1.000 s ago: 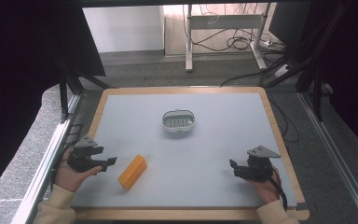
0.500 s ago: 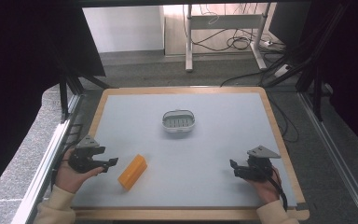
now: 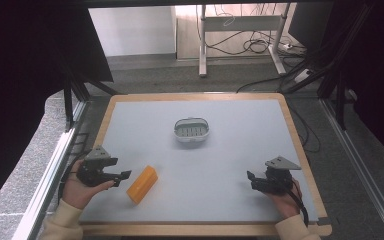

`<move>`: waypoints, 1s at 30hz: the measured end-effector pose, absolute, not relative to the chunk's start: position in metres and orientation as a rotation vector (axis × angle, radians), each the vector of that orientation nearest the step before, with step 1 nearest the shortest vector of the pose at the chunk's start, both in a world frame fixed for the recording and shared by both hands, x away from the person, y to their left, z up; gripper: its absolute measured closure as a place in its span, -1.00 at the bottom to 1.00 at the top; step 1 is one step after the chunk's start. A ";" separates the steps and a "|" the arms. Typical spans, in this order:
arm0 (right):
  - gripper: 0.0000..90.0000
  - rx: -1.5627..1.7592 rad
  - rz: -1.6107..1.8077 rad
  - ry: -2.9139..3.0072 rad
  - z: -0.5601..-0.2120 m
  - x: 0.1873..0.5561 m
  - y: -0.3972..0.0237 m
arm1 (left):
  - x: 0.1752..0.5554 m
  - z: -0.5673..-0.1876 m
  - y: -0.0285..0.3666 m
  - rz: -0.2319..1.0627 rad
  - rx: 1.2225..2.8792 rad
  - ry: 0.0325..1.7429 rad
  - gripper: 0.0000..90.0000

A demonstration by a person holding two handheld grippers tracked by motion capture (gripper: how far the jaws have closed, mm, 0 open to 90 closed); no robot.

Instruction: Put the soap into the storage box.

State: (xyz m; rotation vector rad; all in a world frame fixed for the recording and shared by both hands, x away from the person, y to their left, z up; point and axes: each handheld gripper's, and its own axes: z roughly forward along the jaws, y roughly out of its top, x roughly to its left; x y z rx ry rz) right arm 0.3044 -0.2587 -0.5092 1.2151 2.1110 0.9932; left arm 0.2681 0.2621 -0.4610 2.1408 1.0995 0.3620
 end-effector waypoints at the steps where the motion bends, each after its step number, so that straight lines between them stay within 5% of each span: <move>1: -0.62 1.215 0.993 2.111 -0.509 0.304 -0.259 | 0.268 -0.461 0.260 0.361 2.143 1.096 -0.37; 30: -0.62 1.201 0.958 2.111 -0.509 0.303 -0.256 | 0.271 -0.472 0.226 0.309 2.234 1.099 -0.36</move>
